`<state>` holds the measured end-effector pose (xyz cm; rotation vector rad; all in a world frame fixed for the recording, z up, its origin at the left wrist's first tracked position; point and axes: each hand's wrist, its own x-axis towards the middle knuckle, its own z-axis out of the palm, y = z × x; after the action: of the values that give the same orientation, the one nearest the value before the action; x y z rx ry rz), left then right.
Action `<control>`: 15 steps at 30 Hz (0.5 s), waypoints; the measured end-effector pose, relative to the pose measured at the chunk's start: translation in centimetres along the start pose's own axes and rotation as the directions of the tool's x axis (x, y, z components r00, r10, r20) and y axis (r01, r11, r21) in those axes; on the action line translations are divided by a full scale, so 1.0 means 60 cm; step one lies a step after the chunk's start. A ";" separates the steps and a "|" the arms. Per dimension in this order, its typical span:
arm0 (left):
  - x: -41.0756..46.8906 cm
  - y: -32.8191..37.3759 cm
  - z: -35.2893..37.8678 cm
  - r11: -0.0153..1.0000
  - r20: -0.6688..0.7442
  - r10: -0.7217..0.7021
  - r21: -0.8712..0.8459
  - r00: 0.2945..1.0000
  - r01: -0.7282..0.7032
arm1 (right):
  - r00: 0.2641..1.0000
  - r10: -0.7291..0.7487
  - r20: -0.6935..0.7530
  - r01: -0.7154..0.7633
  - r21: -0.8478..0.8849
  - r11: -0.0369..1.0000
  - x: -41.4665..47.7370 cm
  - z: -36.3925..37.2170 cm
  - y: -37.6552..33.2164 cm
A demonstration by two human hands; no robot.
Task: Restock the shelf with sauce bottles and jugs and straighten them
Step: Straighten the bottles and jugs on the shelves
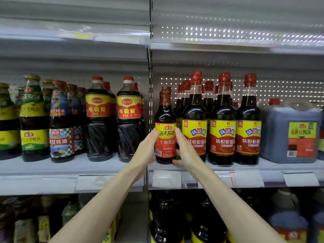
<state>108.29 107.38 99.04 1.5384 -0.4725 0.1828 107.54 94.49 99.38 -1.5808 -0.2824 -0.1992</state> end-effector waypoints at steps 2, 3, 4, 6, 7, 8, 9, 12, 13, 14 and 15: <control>0.000 0.000 0.002 1.000 0.006 0.000 0.003 1.000 0.000 | 1.000 0.006 0.004 -0.006 -0.008 1.000 0.001 0.000 0.001; 0.000 -0.001 0.002 1.000 0.004 -0.001 0.005 1.000 0.001 | 1.000 0.008 0.004 -0.008 -0.011 1.000 0.001 0.001 0.002; 0.000 -0.001 0.003 1.000 -0.001 -0.003 0.006 1.000 0.003 | 1.000 0.011 0.002 -0.011 -0.012 1.000 0.001 0.001 0.003; 0.001 -0.002 0.004 1.000 -0.017 -0.008 0.007 1.000 0.008 | 1.000 0.020 0.000 -0.020 -0.010 1.000 0.002 0.001 0.003; 0.003 -0.003 0.005 1.000 -0.022 -0.009 0.012 1.000 0.009 | 1.000 0.022 0.000 -0.022 -0.006 1.000 0.003 0.001 0.003; 0.003 -0.002 0.005 1.000 -0.024 -0.010 0.017 1.000 0.011 | 1.000 0.025 0.002 -0.025 0.000 1.000 0.004 0.001 0.002; 0.004 -0.001 0.006 1.000 -0.025 -0.010 0.018 1.000 0.011 | 0.999 0.032 0.005 -0.032 0.004 0.999 0.005 0.001 0.001; 0.005 0.001 0.009 1.000 -0.038 -0.011 -0.003 0.999 0.011 | 0.999 0.048 0.019 -0.048 0.015 0.999 0.008 0.001 0.000; 0.006 0.001 0.011 1.000 -0.043 -0.011 -0.009 0.999 0.010 | 0.998 0.051 0.022 -0.051 0.020 0.998 0.009 0.000 -0.001; 0.007 0.000 0.012 1.000 -0.050 -0.010 -0.014 0.999 0.009 | 0.998 0.054 0.021 -0.055 0.026 0.998 0.011 0.000 0.000; 0.009 -0.002 0.013 1.000 -0.057 -0.011 -0.018 0.998 0.010 | 0.998 0.058 0.020 -0.059 0.035 0.998 0.013 0.000 0.000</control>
<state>108.66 106.49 99.14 1.5142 -0.4199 0.2131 108.28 94.51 99.59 -1.5545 -0.2527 -0.1339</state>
